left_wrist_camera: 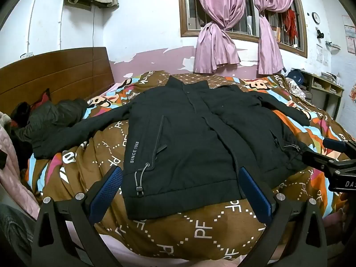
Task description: Fold large clothes
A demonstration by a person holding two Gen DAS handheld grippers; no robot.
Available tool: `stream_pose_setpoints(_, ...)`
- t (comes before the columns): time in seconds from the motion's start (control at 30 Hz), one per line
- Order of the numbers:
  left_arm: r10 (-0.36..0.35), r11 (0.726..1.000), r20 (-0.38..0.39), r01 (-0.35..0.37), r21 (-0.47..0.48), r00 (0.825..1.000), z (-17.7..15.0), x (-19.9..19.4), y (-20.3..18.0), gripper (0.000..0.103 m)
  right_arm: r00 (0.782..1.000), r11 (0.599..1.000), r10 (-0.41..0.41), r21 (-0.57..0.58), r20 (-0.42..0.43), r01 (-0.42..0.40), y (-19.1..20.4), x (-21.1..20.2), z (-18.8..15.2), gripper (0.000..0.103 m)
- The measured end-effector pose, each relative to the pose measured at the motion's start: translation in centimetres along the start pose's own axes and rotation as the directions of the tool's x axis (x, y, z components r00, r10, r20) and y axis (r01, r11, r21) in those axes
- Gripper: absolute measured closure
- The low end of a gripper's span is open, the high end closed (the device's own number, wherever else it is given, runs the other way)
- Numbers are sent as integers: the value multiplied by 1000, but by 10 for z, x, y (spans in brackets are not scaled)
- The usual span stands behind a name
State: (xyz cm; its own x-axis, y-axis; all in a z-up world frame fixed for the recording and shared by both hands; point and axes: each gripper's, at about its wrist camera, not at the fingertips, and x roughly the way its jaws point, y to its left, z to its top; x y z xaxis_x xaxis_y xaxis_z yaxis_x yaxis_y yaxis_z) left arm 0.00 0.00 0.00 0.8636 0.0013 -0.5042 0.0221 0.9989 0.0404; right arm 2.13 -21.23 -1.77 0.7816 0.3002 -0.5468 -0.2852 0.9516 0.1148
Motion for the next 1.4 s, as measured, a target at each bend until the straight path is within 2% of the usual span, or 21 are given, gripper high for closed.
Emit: stream_pose_setpoints(1.4, 8, 1000, 1, -8, 0, 1000, 0, 1, 3, 1, 1000, 1000, -5, 1, -5, 5, -1, 2, -2, 0)
